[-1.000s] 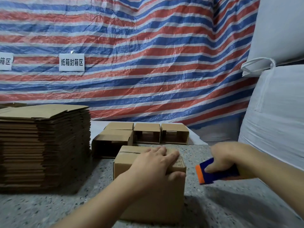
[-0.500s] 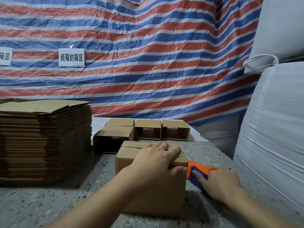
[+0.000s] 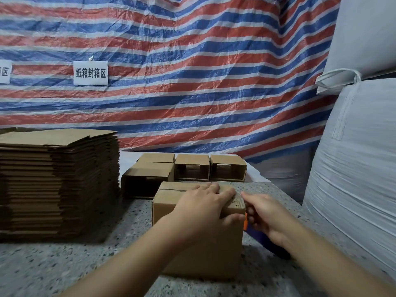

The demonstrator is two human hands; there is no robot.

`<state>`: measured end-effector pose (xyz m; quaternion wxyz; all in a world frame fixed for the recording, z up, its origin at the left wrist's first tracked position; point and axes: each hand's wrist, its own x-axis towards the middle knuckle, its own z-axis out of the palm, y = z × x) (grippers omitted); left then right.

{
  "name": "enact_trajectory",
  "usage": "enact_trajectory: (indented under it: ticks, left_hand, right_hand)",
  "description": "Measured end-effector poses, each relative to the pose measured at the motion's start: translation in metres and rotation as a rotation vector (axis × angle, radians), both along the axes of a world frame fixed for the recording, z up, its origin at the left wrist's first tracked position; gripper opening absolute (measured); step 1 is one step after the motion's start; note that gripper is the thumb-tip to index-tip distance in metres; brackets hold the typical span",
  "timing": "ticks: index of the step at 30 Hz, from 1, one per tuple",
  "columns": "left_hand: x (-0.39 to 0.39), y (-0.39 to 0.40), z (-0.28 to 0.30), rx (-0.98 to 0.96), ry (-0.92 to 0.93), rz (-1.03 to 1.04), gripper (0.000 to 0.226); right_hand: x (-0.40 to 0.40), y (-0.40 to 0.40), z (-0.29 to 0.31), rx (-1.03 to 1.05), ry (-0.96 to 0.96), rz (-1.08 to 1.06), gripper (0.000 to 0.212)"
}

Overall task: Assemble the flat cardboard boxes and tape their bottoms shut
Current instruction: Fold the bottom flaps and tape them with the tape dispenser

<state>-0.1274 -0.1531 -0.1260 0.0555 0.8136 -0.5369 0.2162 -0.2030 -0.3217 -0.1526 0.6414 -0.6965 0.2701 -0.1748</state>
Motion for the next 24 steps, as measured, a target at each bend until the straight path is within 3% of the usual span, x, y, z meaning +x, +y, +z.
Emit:
enact_trajectory:
  ticks: [8,14,18,24]
  left_hand:
    - [0.002,-0.003,-0.003,-0.007,-0.008,-0.007,0.072]
    - [0.004,-0.003,-0.004,0.002,0.0,-0.013,0.075]
    - [0.005,-0.003,-0.004,0.007,0.004,-0.017,0.073]
    - [0.008,-0.007,-0.007,-0.011,-0.006,0.001,0.077]
  right_hand:
    - [0.008,0.03,-0.022,0.122,-0.162,-0.104,0.037]
    - [0.009,0.034,-0.031,0.319,-0.103,-0.131,0.041]
    - [0.012,0.025,-0.029,0.29,-0.063,-0.114,0.034]
    - [0.019,0.028,-0.024,0.286,-0.148,-0.117,0.041]
